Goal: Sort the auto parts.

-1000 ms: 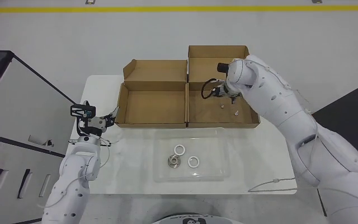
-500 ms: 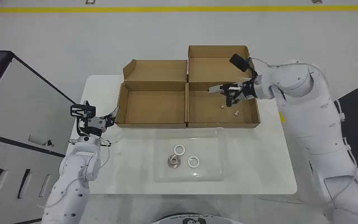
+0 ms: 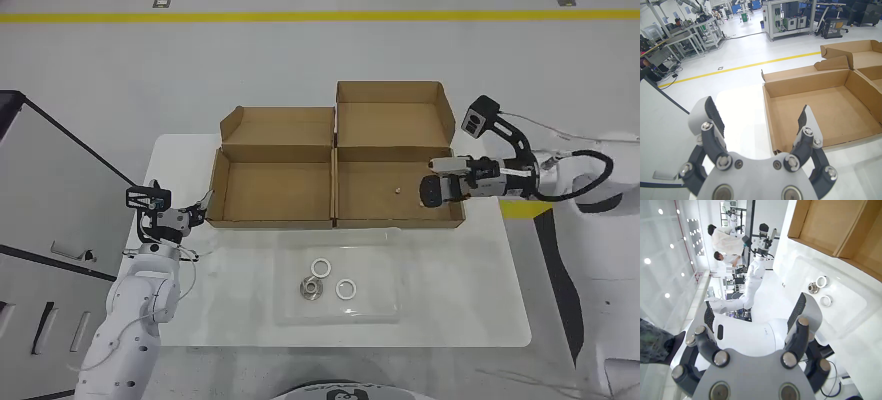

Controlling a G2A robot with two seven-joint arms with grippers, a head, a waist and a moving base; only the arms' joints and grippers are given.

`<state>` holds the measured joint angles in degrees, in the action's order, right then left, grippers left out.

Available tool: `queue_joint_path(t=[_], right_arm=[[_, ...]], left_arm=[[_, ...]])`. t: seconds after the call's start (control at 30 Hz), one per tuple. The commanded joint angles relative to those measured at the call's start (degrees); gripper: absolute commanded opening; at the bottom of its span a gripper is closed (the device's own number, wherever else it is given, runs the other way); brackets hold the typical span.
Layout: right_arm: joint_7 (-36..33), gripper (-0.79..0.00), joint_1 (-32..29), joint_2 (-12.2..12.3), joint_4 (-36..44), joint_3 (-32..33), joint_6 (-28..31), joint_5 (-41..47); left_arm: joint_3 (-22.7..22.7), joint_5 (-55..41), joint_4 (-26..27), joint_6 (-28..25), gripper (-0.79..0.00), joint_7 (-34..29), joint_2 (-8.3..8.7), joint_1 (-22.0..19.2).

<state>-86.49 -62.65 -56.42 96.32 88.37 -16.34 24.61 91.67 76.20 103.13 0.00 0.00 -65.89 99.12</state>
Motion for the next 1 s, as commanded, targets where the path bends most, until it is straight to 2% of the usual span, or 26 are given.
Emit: queue_joint_path(t=[0.0, 0.13, 0.43, 0.97], right_arm=[[-0.13, 0.0, -1.4, 0.23, 0.08, 2.03, 0.68, 2.52], [-0.25, 0.0, -4.68, 0.69, 0.96, 6.12, 1.98, 6.85], [0.48, 0.0, -10.33, 1.67, 3.91, 11.9, 2.29, 10.08], [1.03, 0.0, -10.82, 1.75, 4.12, 12.47, 2.86, 10.92]], left_arm=[[0.0, 0.0, 0.0, 0.0, 0.0, 0.0, 0.0, 0.0], [0.0, 0.0, 0.0, 0.0, 0.0, 0.0, 0.0, 0.0], [0.0, 0.0, 0.0, 0.0, 0.0, 0.0, 0.0, 0.0], [0.0, 0.0, 0.0, 0.0, 0.0, 0.0, 0.0, 0.0]])
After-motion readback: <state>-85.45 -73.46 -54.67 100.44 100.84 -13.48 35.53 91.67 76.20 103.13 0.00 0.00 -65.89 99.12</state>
